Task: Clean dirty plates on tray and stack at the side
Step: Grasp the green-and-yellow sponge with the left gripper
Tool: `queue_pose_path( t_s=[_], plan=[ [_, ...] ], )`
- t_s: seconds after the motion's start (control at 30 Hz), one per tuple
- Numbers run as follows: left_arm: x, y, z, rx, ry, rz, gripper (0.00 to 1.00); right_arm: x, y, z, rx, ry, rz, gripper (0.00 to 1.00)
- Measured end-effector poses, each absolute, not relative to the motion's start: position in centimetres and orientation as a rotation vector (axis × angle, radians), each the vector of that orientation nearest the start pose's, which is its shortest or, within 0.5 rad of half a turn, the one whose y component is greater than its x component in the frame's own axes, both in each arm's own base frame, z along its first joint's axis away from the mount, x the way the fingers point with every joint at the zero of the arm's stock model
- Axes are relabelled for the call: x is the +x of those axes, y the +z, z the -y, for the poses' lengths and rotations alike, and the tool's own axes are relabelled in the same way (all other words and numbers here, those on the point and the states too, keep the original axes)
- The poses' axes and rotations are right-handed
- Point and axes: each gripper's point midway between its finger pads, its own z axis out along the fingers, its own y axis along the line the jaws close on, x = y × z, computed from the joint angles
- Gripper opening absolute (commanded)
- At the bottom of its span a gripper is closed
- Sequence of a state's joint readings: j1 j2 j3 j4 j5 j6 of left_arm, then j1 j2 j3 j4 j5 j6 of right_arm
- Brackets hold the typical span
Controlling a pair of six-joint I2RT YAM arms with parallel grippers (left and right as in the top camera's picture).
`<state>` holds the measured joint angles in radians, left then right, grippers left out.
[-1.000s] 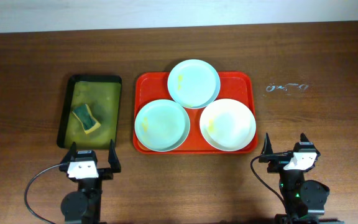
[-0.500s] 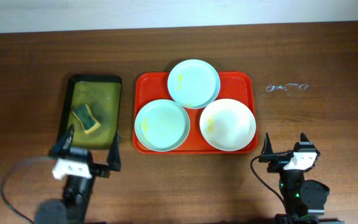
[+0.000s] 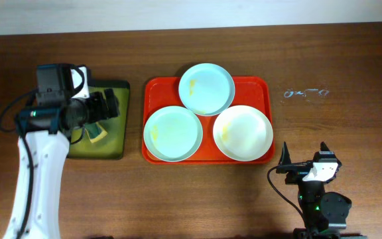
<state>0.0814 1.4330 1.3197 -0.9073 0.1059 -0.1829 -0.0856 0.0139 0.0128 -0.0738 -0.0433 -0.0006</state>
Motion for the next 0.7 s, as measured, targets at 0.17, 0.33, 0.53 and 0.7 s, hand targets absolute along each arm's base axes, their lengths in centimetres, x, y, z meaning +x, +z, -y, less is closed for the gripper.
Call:
queue_pose_path(
  t_s=[0.17,0.33,0.53,0.7],
  plan=[
    [39.3,13.9,-9.2,-0.892,0.173,-2.481,0.99,24.6,15.9,1.4,0.037,-0.03,-1.645,0.98],
    [40.8,7.7,-10.3,-1.038,0.222,-2.51,0.99,24.6,15.9,1.4,0.038,-0.03,-1.644,0.98],
    [41.4,0.9,-9.0,-1.073,0.15,-2.629,0.86,24.6,15.9,1.4,0.038,-0.03,-1.644,0.98],
    [42.0,0.4,-9.1,-1.077,0.136,-2.613,0.11,24.6,15.9,1.4,0.037,-0.03,-1.644,0.99]
  ],
)
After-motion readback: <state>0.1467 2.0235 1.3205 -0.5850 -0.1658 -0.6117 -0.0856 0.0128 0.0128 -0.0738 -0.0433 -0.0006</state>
